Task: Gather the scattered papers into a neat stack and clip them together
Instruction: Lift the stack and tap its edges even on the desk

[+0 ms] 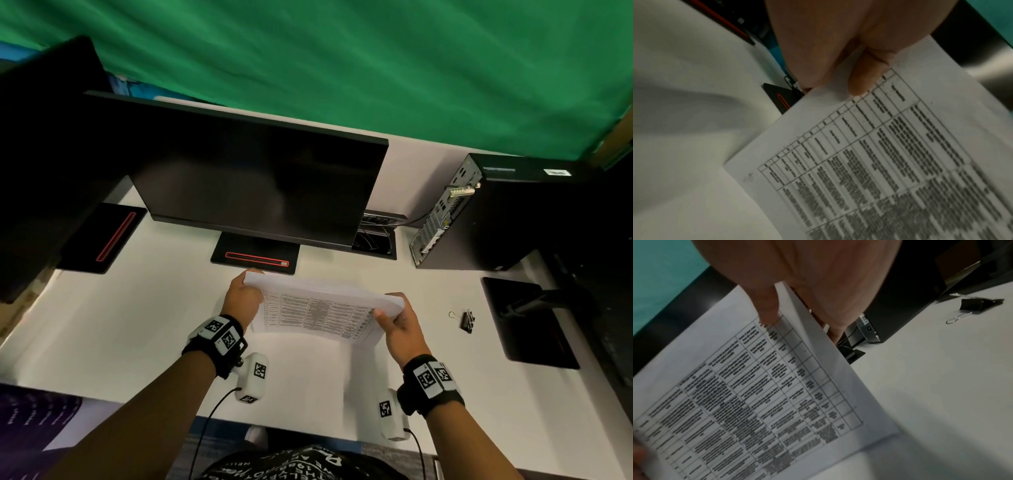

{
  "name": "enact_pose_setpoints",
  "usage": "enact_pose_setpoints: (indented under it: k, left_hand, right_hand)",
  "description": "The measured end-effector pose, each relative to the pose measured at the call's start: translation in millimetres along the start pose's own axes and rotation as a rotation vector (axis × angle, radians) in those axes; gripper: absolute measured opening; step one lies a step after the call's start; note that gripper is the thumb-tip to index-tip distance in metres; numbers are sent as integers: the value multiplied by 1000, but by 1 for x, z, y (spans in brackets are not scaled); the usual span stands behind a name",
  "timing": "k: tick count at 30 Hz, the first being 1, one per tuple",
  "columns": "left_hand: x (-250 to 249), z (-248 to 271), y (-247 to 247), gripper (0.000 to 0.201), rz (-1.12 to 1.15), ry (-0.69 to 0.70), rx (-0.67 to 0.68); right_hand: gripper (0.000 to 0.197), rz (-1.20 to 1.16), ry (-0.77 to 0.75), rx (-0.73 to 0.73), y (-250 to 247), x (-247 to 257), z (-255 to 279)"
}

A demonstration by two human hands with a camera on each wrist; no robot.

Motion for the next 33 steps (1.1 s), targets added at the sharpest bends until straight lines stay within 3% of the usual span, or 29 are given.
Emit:
enact_pose_setpoints:
  k: [6, 10, 13, 16, 18, 20, 23, 26, 29, 31, 33]
  left_hand:
    - [-2, 0, 4, 28, -55, 49, 34]
    - [1, -2, 6, 30, -44, -1, 32]
    - [-5, 4, 4, 38, -65, 31, -70]
    - [-30, 19, 5, 66, -326, 379, -272]
    - [-58, 35, 17, 65, -578, 683, -199]
    - [-84, 44, 32, 52, -673, 809, -28]
    - [-105, 42, 39, 24, -545, 705, 206]
    - [-111, 44, 31, 15, -474, 673, 161]
    - [-108, 43, 15, 13, -282, 636, 72]
    - [-107, 41, 4, 18, -90, 572, 83]
    - [-107, 40, -4, 27, 83, 498, 122]
  right_hand:
    - [50, -20, 112, -19, 1, -2, 3]
    - [42, -10, 133, -32, 1, -1, -1]
    - [30, 175, 35, -28, 1, 10, 0]
    - [20, 347, -125, -76, 5, 43, -5]
    - [12, 437, -249, -38, 16, 73, -10]
    - [16, 544, -432, -8, 28, 105, -11]
    - [22, 651, -600, 51, 43, 137, -10]
    - [28, 723, -658, -45, 42, 149, -12]
    - [69, 742, -595, -286, 17, 135, -20]
    - [86, 487, -478, -390, 1, 117, -21]
    - [89, 76, -284, -342, -2, 106, -19]
Point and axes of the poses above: each hand's wrist, its own z-axis away from the middle knuckle, its own y-axis out of the palm, x = y × z, the point moved 1 cm from there along -z, towards the middle knuckle, and after that the axes turned 2 degrees about -y, right-handed, at the moved point
